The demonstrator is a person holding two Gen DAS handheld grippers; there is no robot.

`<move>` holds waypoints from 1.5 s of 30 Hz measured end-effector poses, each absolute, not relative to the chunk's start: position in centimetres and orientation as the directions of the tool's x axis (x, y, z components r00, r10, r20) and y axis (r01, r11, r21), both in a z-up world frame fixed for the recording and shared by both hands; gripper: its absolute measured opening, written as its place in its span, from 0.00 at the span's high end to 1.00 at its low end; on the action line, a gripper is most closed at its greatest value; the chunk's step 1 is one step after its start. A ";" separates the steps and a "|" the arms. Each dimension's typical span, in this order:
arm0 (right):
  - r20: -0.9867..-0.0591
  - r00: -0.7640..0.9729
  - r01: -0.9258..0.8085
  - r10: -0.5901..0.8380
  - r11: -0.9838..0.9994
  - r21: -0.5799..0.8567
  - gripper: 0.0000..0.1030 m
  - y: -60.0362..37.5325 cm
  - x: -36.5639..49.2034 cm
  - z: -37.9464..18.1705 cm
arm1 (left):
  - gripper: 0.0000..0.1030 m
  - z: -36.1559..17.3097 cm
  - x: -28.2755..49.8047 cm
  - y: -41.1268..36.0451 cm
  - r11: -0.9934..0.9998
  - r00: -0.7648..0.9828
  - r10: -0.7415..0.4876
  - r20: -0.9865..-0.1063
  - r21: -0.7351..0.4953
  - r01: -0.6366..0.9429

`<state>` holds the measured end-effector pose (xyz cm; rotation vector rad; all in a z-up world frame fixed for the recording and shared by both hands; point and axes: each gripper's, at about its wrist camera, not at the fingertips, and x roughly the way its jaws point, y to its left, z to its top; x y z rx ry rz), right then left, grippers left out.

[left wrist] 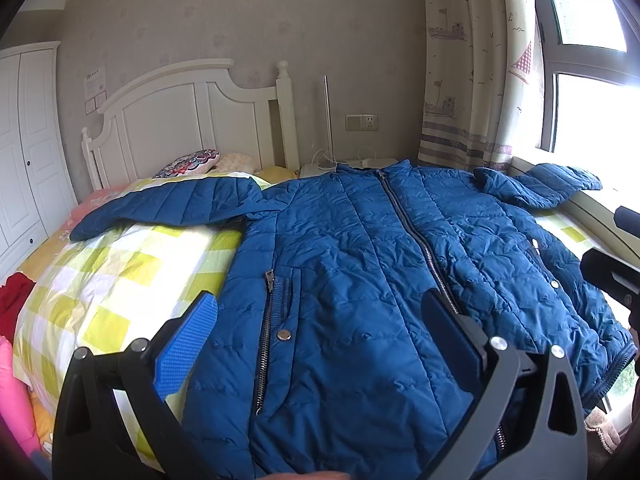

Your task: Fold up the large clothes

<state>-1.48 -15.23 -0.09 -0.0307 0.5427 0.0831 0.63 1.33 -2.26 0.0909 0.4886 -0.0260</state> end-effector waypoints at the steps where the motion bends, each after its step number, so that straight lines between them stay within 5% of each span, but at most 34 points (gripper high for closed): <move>1: -0.517 0.853 -0.088 0.072 0.996 -0.007 0.04 -15.2 -1.5 -0.1 | 0.02 -2.2 0.7 1.3 0.996 0.883 -0.003 -0.470 0.081 0.047; 24: -0.532 0.844 -0.078 0.061 0.997 -0.010 0.04 -15.2 -1.2 -0.4 | 0.02 -2.4 0.8 1.4 0.995 0.877 -0.010 -0.480 0.079 0.055; 32: -0.640 0.769 -0.046 0.021 0.999 -0.022 0.04 -18.7 4.0 -0.3 | 0.02 -0.8 7.9 0.4 0.968 0.739 -0.078 -0.669 0.126 0.216; 38: -0.772 0.635 0.101 0.036 0.986 0.130 0.04 -27.9 11.8 -3.5 | 0.02 -2.2 16.5 -1.3 0.952 0.711 0.031 -0.702 0.237 0.193; 45: -0.830 0.555 0.426 -0.059 0.877 0.222 0.04 -41.9 18.6 -8.5 | 0.02 -5.8 25.9 -2.7 0.968 0.650 -0.018 -0.759 0.151 0.203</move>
